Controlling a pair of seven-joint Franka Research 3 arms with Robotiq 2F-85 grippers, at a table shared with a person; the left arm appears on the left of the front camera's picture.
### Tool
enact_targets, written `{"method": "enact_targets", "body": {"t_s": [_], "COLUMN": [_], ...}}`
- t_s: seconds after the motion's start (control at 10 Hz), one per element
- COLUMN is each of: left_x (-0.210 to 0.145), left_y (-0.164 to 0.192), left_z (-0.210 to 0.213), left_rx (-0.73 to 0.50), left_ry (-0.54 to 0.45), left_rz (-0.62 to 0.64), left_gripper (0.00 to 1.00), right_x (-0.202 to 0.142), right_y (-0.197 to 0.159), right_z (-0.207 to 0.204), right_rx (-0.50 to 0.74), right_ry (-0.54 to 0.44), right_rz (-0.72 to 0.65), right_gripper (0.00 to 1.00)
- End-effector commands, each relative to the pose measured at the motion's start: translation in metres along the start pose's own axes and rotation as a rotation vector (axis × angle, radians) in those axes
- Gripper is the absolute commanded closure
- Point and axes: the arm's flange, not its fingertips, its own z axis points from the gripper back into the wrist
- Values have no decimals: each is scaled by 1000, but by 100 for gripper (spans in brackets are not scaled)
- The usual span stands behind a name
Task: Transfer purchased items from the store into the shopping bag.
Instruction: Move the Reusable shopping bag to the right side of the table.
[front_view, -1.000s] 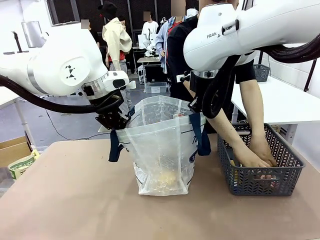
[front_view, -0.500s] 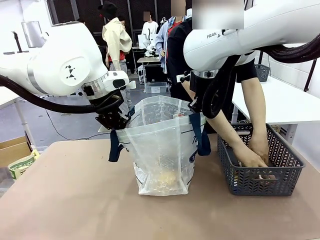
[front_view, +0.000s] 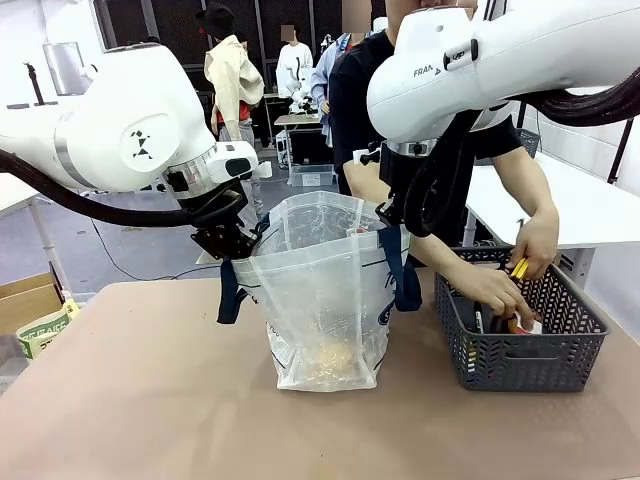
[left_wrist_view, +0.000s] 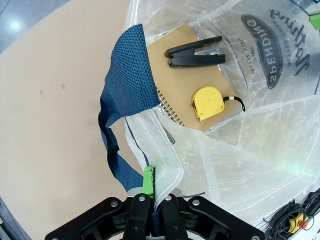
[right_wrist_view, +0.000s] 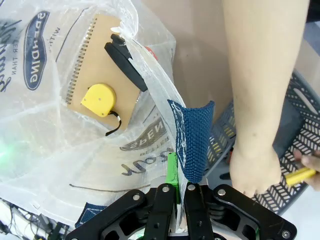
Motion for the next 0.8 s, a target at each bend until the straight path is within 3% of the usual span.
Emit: {"method": "enact_targets", "body": {"t_s": [0.0, 0.7], "left_x": [-1, -1], "left_y": [0, 0], "left_z": [0, 0], "left_rx": [7, 7], "left_ry": [0, 0], "left_rz": [4, 4], "left_gripper": [100, 100], "right_x": [0, 0], "right_y": [0, 0], "right_z": [-1, -1], "right_rx": [-1, -1], "right_ry": [1, 1], "right_rz": [0, 0], "right_gripper": [100, 100]}}
